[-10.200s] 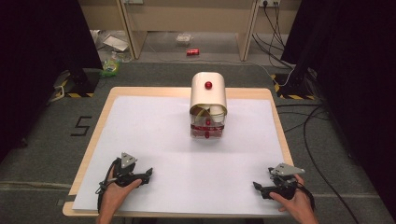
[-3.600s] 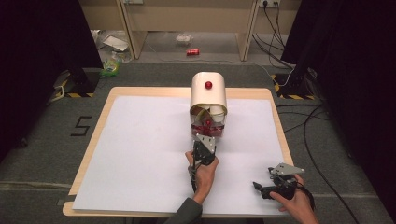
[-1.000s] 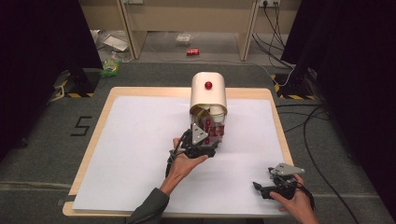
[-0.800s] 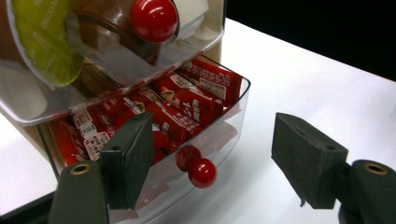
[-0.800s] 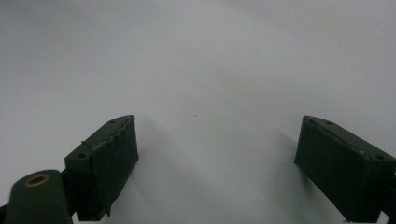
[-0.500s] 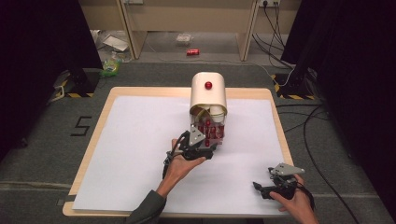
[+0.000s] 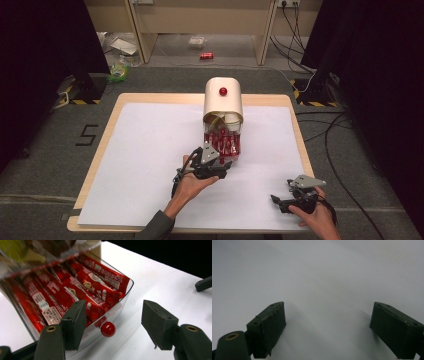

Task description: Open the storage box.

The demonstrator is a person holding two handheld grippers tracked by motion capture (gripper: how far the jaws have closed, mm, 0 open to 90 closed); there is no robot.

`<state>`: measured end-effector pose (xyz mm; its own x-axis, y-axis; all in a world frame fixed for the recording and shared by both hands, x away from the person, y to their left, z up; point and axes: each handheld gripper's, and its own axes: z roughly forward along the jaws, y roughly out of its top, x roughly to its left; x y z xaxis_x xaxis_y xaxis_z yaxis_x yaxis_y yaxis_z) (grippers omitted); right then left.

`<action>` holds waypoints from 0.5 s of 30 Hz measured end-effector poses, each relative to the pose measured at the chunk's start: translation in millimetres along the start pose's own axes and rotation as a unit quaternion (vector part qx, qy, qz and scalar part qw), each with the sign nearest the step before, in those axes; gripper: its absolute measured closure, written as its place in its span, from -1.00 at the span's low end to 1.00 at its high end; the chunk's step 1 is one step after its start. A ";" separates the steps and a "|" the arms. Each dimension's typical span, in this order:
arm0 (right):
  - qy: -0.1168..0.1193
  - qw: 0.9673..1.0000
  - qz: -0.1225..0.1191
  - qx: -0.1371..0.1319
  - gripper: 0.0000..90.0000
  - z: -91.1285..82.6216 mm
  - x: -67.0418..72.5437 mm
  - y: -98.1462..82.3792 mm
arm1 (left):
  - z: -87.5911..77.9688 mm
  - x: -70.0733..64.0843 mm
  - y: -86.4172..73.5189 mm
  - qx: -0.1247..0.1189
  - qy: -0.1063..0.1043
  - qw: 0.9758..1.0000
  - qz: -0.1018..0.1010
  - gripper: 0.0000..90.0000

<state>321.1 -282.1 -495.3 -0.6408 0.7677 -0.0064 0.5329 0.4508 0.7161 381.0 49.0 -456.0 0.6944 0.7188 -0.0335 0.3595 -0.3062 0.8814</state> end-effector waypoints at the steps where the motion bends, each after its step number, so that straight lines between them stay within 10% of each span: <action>1: 0.000 1.000 0.000 0.000 -0.71 0.0 0.0 0.0 | 0.5 -0.4 -1.6 0.000 -0.001 1.000 -0.002 -0.19; 15: 0.000 1.000 0.000 0.000 -0.71 0.1 0.0 0.0 | -1.4 -12.7 -18.8 0.011 -0.019 1.000 -0.005 -0.17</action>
<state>321.0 -282.1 -495.4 -0.6405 0.7680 -0.0068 0.5325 0.4504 0.7166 364.5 46.5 -471.5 0.7139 0.6976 -0.0614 0.3808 -0.3131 0.8700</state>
